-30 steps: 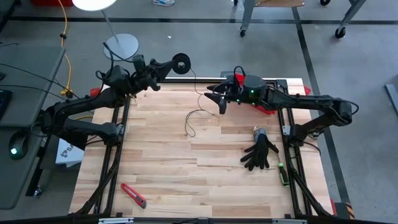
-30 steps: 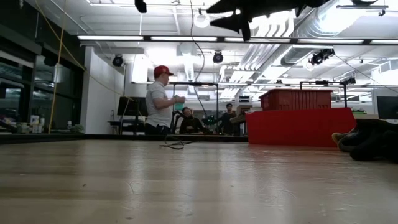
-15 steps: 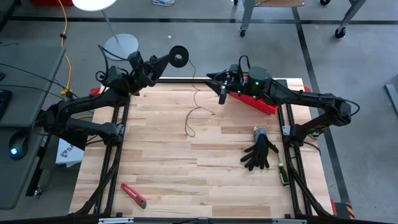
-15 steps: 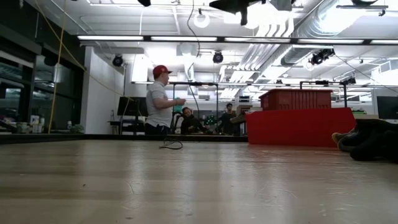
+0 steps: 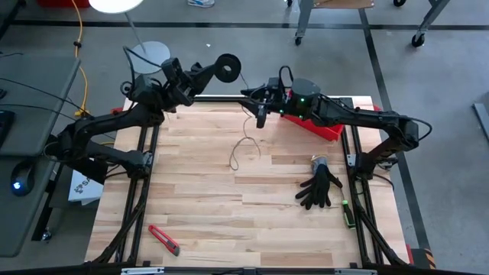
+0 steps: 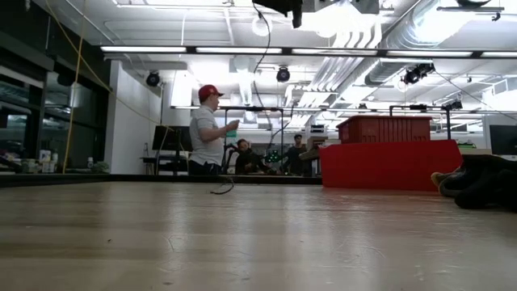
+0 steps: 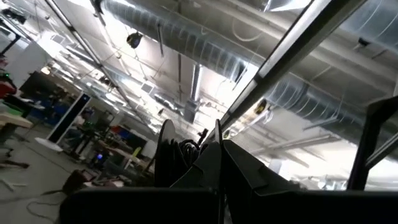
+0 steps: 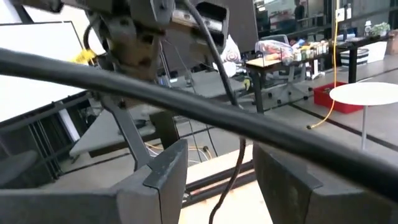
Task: Coil cords
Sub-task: Coil the black wire on the spool
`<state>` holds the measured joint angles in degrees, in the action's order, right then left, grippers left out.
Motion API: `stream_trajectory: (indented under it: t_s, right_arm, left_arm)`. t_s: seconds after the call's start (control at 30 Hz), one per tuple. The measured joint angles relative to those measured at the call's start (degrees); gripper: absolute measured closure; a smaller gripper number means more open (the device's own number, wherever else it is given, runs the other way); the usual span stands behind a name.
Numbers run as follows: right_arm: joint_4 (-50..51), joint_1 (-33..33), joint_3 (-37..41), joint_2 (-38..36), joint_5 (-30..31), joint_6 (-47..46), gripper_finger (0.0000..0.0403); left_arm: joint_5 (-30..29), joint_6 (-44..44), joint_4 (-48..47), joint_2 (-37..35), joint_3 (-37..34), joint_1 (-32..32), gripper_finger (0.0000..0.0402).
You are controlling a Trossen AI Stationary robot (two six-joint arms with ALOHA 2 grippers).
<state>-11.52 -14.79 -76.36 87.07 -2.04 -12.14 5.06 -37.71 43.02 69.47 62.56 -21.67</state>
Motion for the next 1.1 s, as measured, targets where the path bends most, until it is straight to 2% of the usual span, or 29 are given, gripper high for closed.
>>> stream_trajectory:
  t_s: [0.13,0.43,0.8,1.1]
  right_arm:
    - [0.5,0.5,0.0,0.1,0.0,0.0,0.0234]
    - [1.0,1.4,0.0,-0.1,0.1,0.2,0.0287]
    - [5.6,1.0,-1.4,-2.7,3.6,4.3,0.0290]
    - [4.3,0.9,-1.4,-2.8,5.2,4.7,0.0305]
  left_arm:
    - [0.1,1.8,-1.7,0.0,1.8,0.0,0.0401]
    - [0.2,2.5,-2.6,0.0,2.0,0.0,0.0401]
    - [-0.5,4.7,-5.1,-2.2,2.0,-0.1,0.0401]
    - [-1.3,5.0,-5.9,-2.6,1.9,-0.1,0.0401]
